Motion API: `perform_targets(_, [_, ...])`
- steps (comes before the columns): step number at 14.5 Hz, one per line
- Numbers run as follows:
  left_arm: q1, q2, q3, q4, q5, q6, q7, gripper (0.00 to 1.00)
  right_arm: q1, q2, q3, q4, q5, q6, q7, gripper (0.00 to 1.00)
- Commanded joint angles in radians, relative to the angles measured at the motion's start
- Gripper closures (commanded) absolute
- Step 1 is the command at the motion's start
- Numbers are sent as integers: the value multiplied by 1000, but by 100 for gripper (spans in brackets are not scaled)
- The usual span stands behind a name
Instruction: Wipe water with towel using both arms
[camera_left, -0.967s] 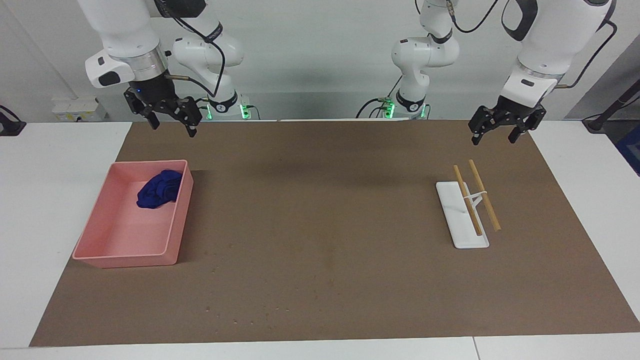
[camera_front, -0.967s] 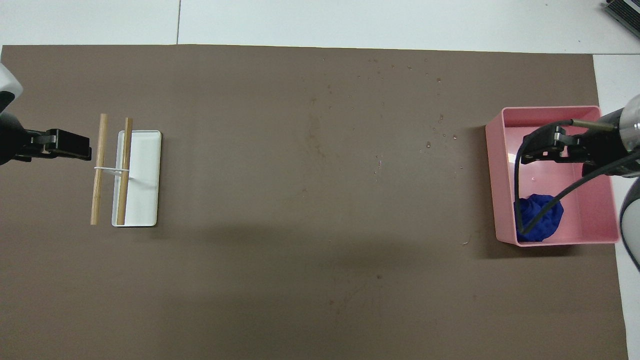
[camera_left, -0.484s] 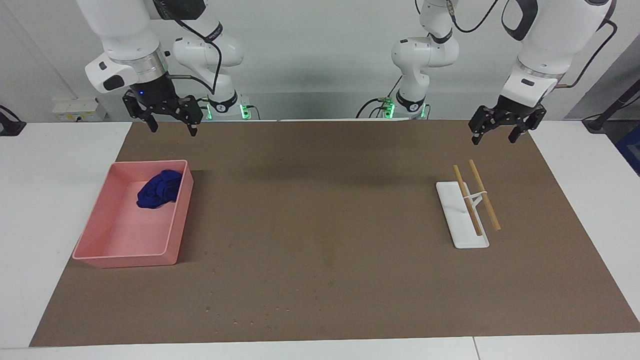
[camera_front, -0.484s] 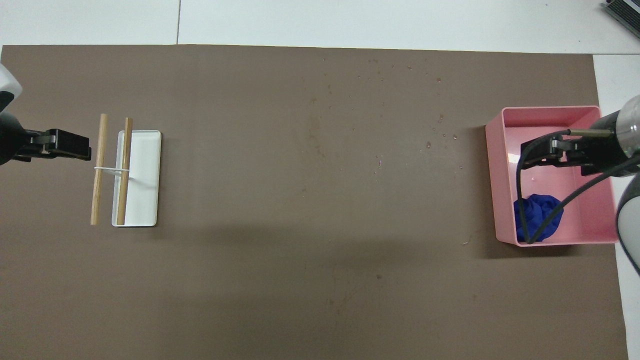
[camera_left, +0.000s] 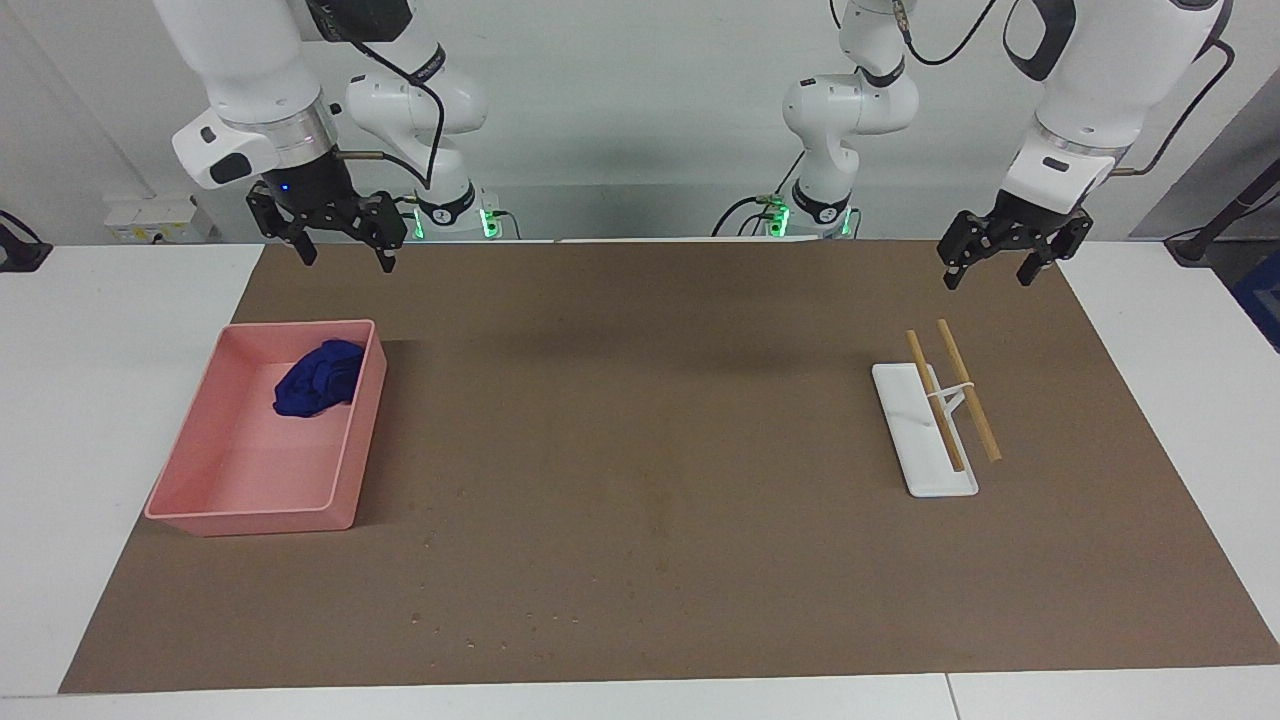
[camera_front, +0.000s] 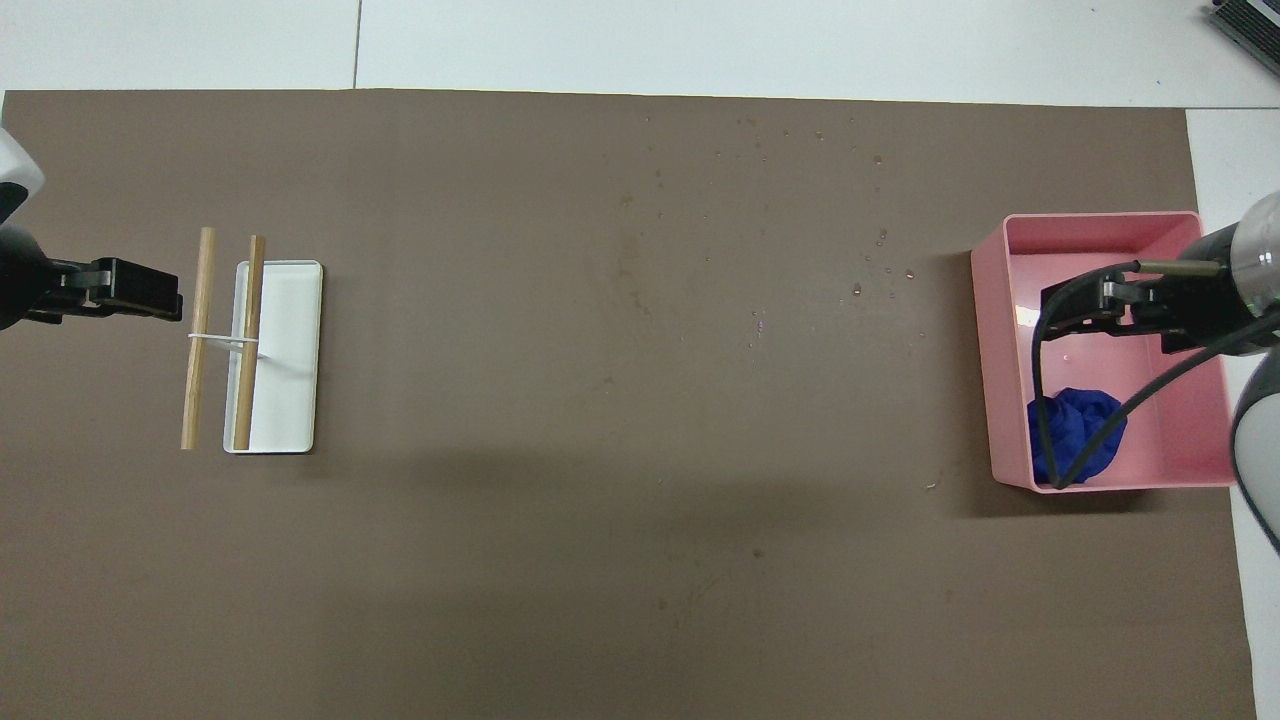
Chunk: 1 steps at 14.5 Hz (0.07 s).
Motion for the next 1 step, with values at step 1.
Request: perform_targets(1, [-4, -16, 8, -6, 20, -13, 5, 0, -12, -25, 2, -23, 8, -8, -26, 0])
